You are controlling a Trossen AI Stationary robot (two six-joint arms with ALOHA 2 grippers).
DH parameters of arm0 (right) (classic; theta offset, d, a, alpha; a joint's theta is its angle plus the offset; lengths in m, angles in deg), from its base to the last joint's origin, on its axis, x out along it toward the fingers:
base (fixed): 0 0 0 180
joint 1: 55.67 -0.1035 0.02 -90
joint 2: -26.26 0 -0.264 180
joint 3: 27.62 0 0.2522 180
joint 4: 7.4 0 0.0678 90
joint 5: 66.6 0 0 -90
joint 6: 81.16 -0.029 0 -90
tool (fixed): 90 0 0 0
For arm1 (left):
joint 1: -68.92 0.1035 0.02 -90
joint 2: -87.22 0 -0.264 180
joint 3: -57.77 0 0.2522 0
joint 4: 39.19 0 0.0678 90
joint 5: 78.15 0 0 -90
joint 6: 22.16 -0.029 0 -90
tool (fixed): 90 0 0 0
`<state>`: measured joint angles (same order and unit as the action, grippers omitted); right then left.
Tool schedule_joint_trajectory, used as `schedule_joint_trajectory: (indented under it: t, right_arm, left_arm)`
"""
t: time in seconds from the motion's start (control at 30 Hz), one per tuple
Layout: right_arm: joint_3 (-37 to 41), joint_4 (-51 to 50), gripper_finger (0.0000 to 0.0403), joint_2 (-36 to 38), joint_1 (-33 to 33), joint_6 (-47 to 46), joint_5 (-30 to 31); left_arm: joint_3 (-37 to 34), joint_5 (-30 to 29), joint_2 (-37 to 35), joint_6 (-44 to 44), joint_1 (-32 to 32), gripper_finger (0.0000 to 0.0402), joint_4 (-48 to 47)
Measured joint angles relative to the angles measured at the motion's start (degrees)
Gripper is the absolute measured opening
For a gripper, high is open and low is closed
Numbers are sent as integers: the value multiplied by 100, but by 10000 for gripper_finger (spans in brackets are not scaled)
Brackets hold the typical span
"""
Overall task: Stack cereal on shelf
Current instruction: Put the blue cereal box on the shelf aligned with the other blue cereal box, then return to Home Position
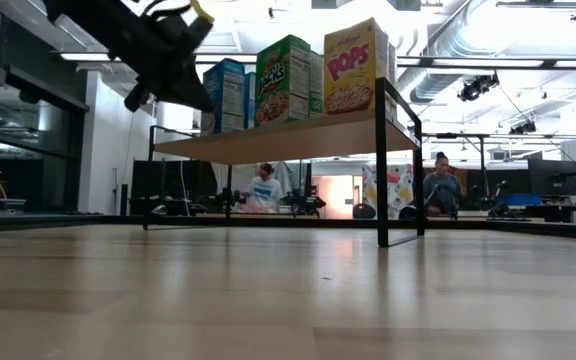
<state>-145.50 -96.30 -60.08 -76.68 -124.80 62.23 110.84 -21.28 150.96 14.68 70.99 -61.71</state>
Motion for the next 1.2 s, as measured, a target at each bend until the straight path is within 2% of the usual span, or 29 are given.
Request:
schedule_joint_trajectory:
  t: [0.17,0.37,0.8,1.0,1.2]
  right_arm:
    - [0,0,266,0,1,9,15]
    - [-4,-2,266,-45,0,11,17]
    - [-7,-2,266,-153,-5,11,-59]
    - [-7,-2,266,-153,-5,13,-46]
    - [-7,4,266,-153,-5,15,22]
  left_arm:
    - [0,-37,-1,42,-178,0,30]
    - [0,-41,1,-179,48,0,427]
    - [0,600,-16,-624,589,0,777]
    - [1,525,-532,-1003,584,0,477]
    - [0,374,-1467,-1053,558,0,-191]
